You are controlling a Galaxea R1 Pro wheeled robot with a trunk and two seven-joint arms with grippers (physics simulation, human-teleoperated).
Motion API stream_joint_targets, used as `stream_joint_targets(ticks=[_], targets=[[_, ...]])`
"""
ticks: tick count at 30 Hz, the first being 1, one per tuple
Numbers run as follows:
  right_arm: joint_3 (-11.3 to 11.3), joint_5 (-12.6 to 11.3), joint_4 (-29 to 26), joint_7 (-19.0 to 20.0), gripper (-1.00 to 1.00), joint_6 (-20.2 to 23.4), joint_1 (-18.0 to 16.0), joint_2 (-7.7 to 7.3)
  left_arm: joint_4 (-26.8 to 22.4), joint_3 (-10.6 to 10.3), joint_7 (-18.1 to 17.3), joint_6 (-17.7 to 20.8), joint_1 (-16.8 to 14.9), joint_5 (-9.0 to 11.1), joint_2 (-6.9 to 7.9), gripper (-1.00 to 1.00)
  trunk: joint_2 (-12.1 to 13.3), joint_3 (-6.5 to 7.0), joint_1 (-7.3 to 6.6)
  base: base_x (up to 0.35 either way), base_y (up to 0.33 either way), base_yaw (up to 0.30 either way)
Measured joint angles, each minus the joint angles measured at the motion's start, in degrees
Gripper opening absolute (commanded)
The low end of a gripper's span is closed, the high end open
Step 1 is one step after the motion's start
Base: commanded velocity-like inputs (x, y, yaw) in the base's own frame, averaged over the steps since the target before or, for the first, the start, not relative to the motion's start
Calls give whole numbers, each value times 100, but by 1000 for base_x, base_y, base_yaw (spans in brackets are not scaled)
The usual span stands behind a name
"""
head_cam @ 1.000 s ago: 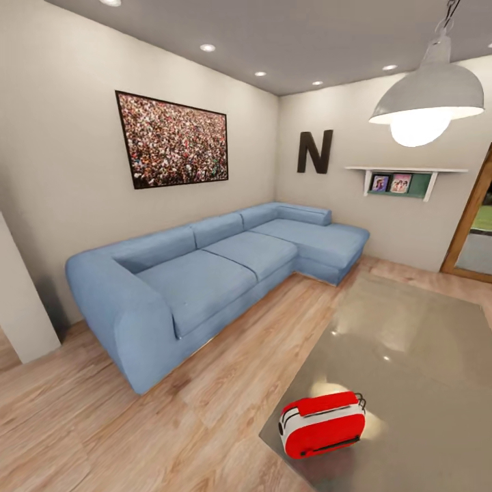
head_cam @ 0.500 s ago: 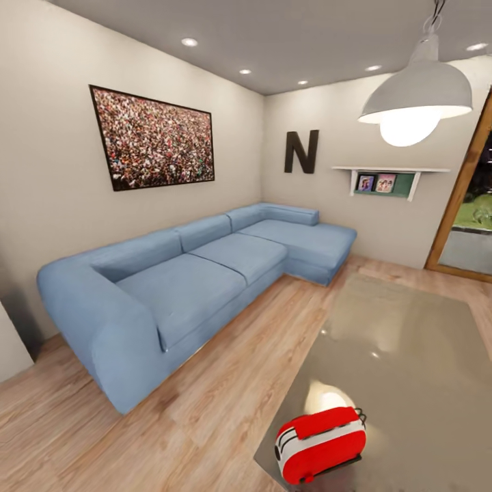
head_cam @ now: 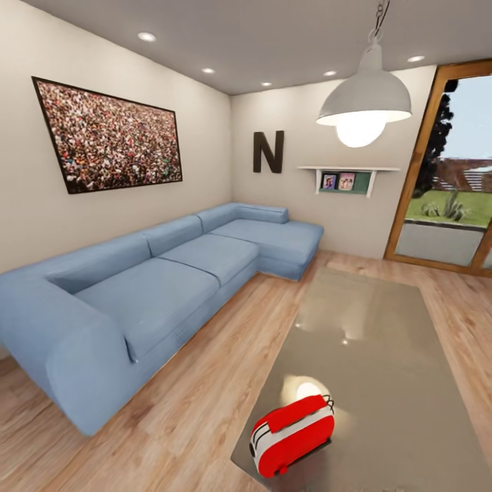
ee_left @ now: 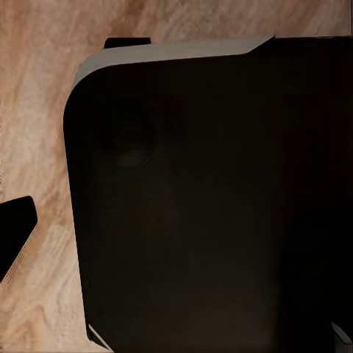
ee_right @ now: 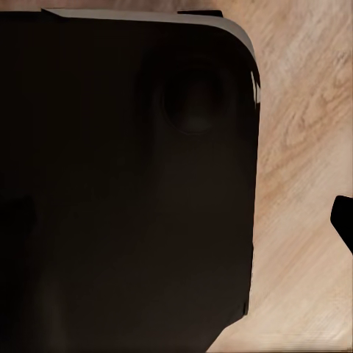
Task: Turn on the radio receiver that's on the table in the living room.
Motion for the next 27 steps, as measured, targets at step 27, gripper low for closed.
stream_joint_targets(ticks=[27], targets=[[0,0,0,0,100,0,1,0,0,0,0,-6,4,-4,0,100,0,0,0,0,0,-289]])
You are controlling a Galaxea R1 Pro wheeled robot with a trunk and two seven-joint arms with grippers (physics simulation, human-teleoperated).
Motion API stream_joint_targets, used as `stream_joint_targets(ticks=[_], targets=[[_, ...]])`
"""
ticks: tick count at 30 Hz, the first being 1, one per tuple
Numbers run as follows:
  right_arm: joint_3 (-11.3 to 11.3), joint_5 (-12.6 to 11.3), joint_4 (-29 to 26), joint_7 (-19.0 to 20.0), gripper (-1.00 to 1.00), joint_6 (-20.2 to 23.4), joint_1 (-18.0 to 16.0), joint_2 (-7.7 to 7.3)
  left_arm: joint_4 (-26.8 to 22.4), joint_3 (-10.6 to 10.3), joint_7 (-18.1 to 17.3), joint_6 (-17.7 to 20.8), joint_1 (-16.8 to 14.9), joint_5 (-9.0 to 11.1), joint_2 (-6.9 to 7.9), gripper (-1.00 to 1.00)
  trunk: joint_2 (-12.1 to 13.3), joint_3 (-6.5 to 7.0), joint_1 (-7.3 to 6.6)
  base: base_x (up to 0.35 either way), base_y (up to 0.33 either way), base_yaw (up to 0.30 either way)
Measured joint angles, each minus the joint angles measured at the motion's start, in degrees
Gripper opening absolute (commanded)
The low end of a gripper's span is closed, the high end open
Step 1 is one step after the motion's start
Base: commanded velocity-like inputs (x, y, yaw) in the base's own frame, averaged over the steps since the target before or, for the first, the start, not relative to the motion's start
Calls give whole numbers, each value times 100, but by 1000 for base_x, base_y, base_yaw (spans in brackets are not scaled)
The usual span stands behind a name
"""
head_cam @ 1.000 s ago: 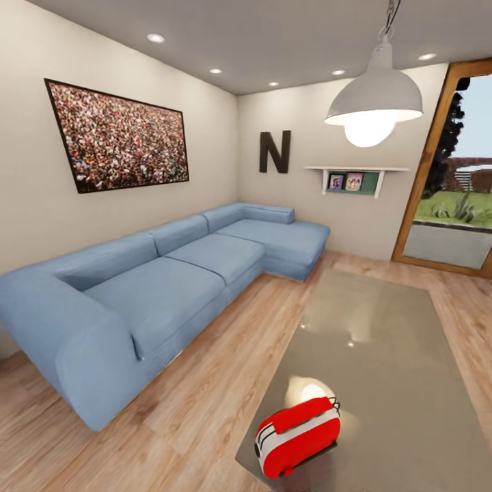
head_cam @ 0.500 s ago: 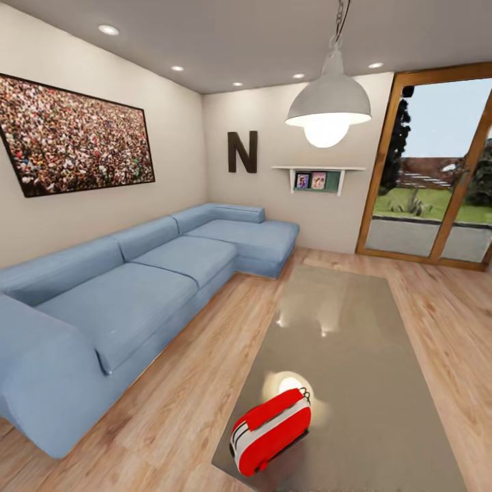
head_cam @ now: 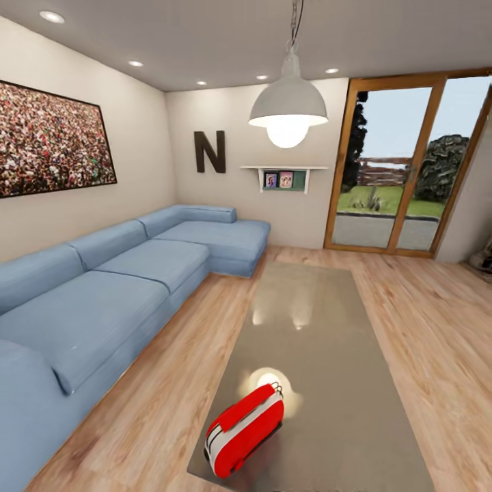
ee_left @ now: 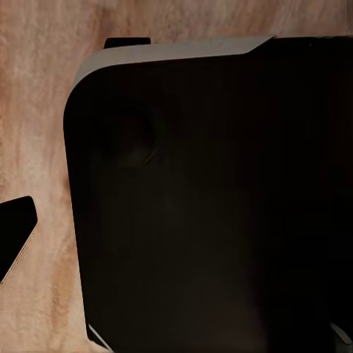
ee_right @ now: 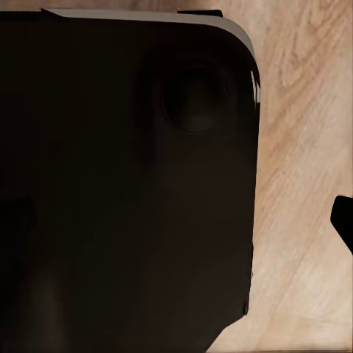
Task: Turn on the radio receiver that's on the table in the living room.
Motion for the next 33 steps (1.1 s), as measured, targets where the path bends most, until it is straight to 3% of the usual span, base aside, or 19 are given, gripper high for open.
stream_joint_targets(ticks=[16,33], targets=[[0,0,0,0,100,1,-2,0,0,0,0,0,-3,0,0,100,0,0,0,0,0,-280],[0,0,0,0,100,5,1,0,0,-9,9,26,2,13,0,100,0,0,0,181,150,-20]])
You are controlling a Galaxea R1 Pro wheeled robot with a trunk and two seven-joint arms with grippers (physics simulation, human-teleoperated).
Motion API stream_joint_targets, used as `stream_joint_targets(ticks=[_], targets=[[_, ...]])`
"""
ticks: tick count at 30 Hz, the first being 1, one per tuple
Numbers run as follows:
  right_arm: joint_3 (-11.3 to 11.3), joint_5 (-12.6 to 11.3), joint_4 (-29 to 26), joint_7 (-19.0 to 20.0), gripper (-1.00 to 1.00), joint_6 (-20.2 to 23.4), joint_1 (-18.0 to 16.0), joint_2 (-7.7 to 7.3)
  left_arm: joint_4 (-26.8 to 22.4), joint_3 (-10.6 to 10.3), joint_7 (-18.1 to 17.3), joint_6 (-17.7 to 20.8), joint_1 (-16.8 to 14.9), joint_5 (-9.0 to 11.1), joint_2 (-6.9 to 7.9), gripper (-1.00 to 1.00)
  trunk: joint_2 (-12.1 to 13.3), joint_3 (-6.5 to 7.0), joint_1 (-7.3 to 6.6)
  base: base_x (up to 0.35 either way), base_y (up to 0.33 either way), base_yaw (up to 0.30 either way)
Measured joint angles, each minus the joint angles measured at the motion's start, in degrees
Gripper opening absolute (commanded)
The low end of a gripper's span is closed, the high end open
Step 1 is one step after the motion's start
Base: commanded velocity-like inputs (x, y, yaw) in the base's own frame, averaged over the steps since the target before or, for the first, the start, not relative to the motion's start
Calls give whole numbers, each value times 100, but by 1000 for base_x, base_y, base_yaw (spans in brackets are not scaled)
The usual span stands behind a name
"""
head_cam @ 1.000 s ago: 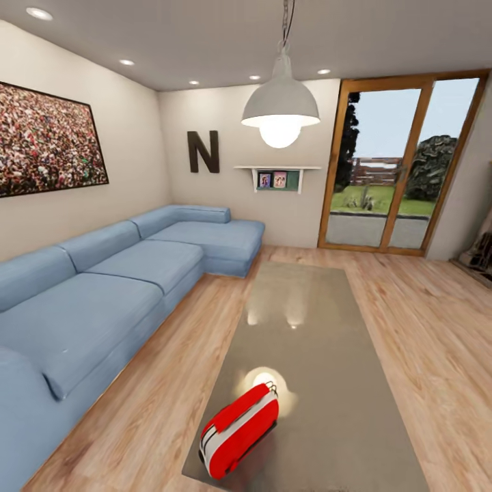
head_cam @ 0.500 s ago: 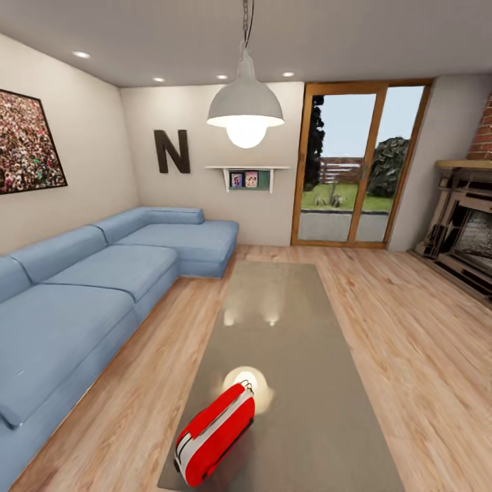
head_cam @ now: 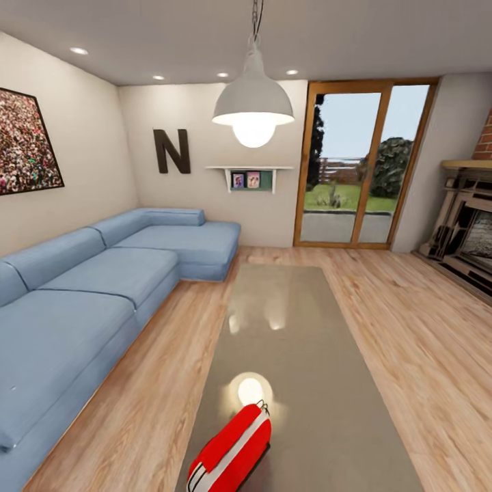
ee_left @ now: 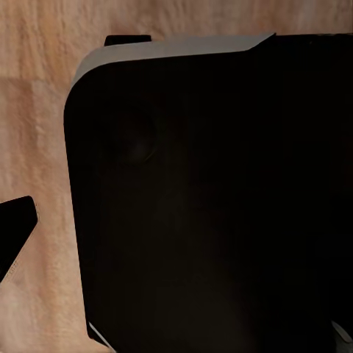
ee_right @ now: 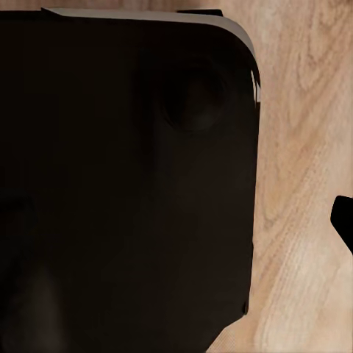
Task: Turn on the radio receiver that's on the table in the living room.
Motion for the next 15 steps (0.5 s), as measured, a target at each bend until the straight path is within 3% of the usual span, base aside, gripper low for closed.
stream_joint_targets(ticks=[10,15], targets=[[0,0,0,0,100,3,0,0,0,2,-6,-30,-2,11,0,100,0,0,0,18,10,0],[0,0,0,0,100,2,0,0,0,-2,-24,-34,-5,-11,0,100,0,0,0,164,119,0]])
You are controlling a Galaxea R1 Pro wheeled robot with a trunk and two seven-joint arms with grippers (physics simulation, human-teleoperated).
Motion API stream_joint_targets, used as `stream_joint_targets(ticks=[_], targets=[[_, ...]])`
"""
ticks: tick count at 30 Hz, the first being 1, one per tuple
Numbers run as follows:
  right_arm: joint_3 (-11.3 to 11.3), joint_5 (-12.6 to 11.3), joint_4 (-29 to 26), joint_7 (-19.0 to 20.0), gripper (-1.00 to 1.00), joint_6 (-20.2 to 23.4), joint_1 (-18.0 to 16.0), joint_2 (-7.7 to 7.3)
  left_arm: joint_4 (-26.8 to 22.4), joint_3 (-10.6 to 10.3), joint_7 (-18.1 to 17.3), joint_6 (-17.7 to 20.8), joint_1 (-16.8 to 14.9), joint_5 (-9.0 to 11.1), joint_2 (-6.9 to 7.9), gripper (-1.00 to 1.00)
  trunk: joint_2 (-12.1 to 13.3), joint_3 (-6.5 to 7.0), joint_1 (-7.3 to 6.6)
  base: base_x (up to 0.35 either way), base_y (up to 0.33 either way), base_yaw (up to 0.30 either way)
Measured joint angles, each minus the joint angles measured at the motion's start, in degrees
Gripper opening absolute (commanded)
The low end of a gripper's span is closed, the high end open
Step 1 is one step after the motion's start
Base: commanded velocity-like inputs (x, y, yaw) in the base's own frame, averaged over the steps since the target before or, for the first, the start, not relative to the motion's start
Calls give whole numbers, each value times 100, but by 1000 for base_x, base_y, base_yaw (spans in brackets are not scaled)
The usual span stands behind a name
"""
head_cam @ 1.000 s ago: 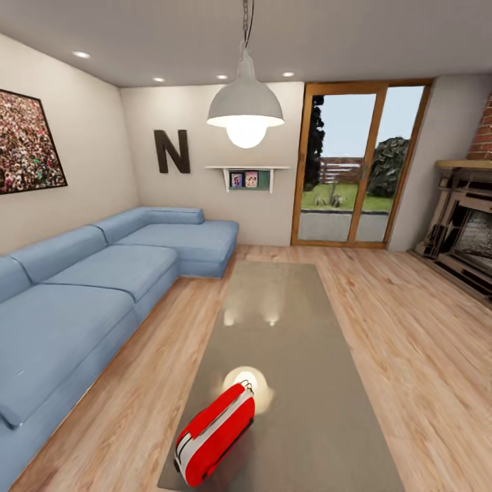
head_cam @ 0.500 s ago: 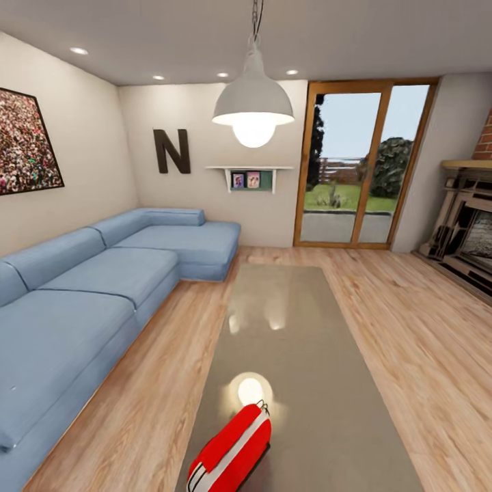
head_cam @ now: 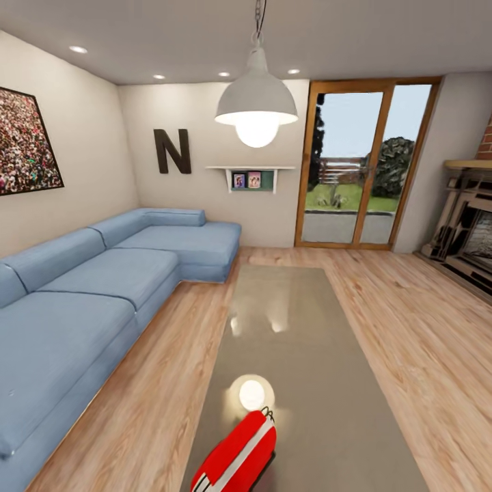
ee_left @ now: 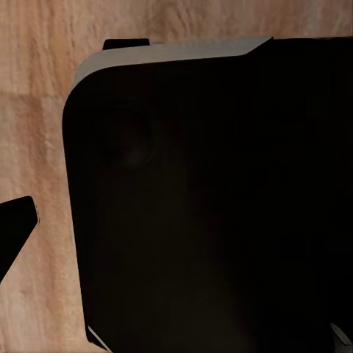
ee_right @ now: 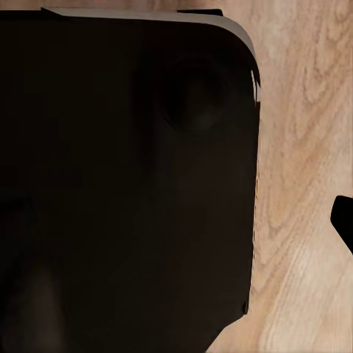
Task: Turn on the radio receiver that's on the table in the living room.
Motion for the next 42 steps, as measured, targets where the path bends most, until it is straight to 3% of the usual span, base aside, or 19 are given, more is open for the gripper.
stream_joint_targets(ticks=[7,21,42], targets=[[0,0,0,0,100,-3,-1,0,0,-6,21,-23,2,-7,0,100,0,0,0,85,40,-5],[0,0,0,0,100,-7,0,0,0,-7,24,-20,0,2,0,100,0,0,0,0,0,-255],[9,9,0,5,100,-24,-2,-13,0,-7,24,-19,-1,7,0,100,0,0,0,0,0,-12]])
